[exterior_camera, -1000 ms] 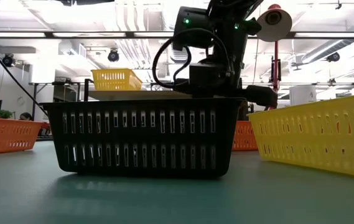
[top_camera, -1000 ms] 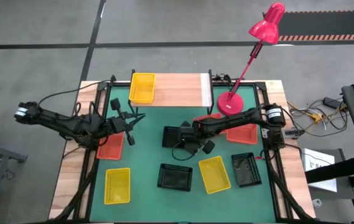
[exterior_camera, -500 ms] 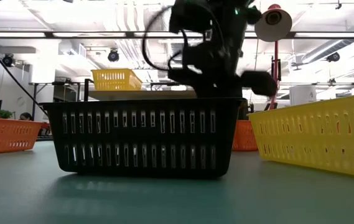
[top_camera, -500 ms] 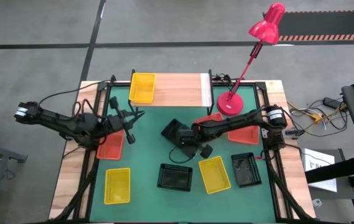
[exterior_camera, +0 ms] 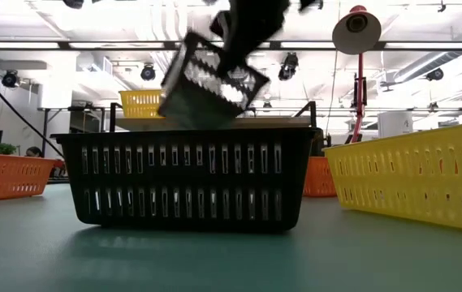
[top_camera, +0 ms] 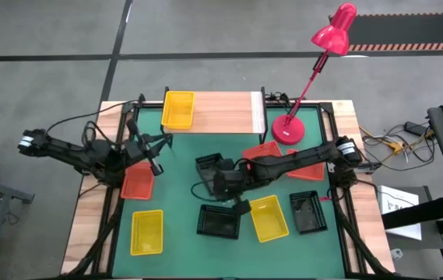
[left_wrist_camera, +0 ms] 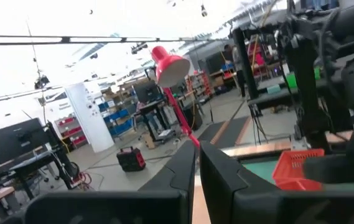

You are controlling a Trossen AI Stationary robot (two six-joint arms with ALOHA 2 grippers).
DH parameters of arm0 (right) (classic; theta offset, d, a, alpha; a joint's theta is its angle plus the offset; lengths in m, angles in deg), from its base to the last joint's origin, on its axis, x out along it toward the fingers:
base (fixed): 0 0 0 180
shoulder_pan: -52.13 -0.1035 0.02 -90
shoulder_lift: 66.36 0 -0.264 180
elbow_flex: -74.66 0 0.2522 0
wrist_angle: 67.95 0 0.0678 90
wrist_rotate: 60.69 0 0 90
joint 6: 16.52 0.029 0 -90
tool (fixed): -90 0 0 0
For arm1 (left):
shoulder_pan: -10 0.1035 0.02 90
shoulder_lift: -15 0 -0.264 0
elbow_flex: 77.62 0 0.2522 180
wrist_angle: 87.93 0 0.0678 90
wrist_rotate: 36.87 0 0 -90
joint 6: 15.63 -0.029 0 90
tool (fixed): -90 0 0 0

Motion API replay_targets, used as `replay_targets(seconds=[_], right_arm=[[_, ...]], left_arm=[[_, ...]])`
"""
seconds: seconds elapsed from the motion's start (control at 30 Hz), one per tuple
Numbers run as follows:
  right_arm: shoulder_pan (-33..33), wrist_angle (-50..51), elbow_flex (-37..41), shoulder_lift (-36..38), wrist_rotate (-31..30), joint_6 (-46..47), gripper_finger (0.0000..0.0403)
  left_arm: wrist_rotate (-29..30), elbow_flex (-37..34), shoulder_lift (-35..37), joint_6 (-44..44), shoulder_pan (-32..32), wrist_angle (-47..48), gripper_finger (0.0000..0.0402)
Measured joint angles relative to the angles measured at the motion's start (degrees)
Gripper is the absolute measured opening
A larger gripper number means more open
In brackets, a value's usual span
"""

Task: Stack baskets on shelf by color
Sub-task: Put the top black bin on the shelf

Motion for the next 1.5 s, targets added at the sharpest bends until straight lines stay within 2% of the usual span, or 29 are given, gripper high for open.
replay_targets(seconds=[0.13,0.23,0.4,0.5,0.63,0.97,1.1,1.5], right_arm=[[-0.94,0.31,-3.97,-0.11,-0.45,7.12,0.0009],[-2.07,0.33,-6.89,-0.13,-1.06,9.04,0.0009],[-2.42,3.13,-12.14,-0.13,-8.01,9.83,0.0009],[-0.91,6.28,-14.39,-0.13,-12.32,9.82,0.0009],[2.27,9.93,-16.07,-0.13,-15.17,8.43,0.0009],[14.53,8.79,-15.87,-1.1,-15.27,0.57,0.0008],[18.11,7.28,-15.85,-2.07,-13.14,-0.46,0.0008],[20.86,4.31,-15.8,-7.06,-12.1,-4.96,0.0009]], left_arm=[[-0.04,0.02,0.99,-0.02,-0.04,0.08,0.0008],[-0.06,0.01,1.04,-0.06,-0.04,0.09,0.0008],[-0.09,0.21,1.05,-0.5,-0.04,0.06,0.0008],[-0.11,0.26,1.49,-0.51,-0.04,0.07,0.0008],[-0.11,0.26,2.0,-0.48,-0.04,0.08,0.0008],[-0.09,0.41,2.33,-0.52,-0.04,0.09,0.0008],[-0.11,0.41,2.22,-0.55,-0.04,0.46,0.0008],[-0.1,0.41,2.33,-1.79,-0.04,0.41,0.0008]])
